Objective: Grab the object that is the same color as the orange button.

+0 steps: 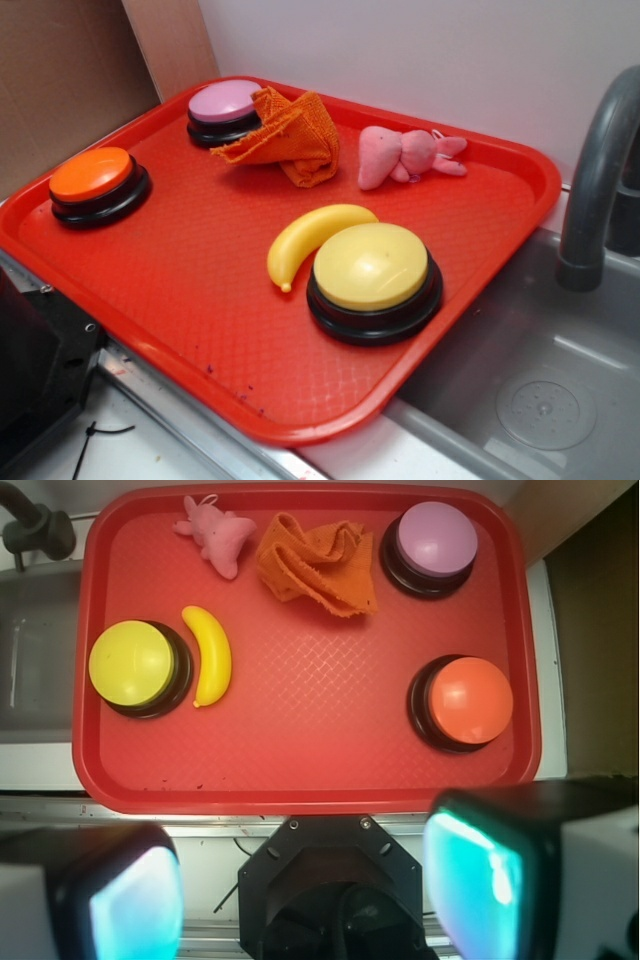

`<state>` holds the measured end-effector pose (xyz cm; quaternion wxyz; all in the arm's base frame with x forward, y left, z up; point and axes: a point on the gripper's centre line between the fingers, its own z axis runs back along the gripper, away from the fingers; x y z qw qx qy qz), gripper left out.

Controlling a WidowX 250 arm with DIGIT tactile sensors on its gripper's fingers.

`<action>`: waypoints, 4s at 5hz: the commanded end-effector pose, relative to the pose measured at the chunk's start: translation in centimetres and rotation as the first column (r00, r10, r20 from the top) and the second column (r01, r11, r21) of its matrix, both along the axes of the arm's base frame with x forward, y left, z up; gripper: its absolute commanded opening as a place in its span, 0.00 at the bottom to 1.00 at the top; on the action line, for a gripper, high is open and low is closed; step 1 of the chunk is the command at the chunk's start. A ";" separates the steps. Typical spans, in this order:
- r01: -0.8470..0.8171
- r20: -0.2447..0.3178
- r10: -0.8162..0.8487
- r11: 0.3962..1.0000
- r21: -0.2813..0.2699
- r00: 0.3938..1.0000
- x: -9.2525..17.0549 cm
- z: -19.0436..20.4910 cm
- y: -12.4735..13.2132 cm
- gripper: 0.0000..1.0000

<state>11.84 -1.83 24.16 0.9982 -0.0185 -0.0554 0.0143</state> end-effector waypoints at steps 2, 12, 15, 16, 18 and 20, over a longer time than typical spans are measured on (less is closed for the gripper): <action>-0.172 -0.023 0.170 0.981 -0.089 0.985 1.2 -0.5 1.0 1.00; -0.970 -0.094 0.996 -0.028 -0.241 -0.005 17.4 -21.2 4.3 0.13; -0.929 -0.059 0.945 0.302 -0.214 0.321 16.4 -17.3 5.1 0.00; -0.850 -0.036 0.858 0.500 -0.165 0.512 14.3 -13.6 5.7 0.00; -0.566 -0.005 0.567 0.823 -0.052 0.824 8.2 -6.1 5.5 0.00; -0.342 -0.053 0.339 0.939 -0.046 0.939 5.8 -4.2 5.1 0.00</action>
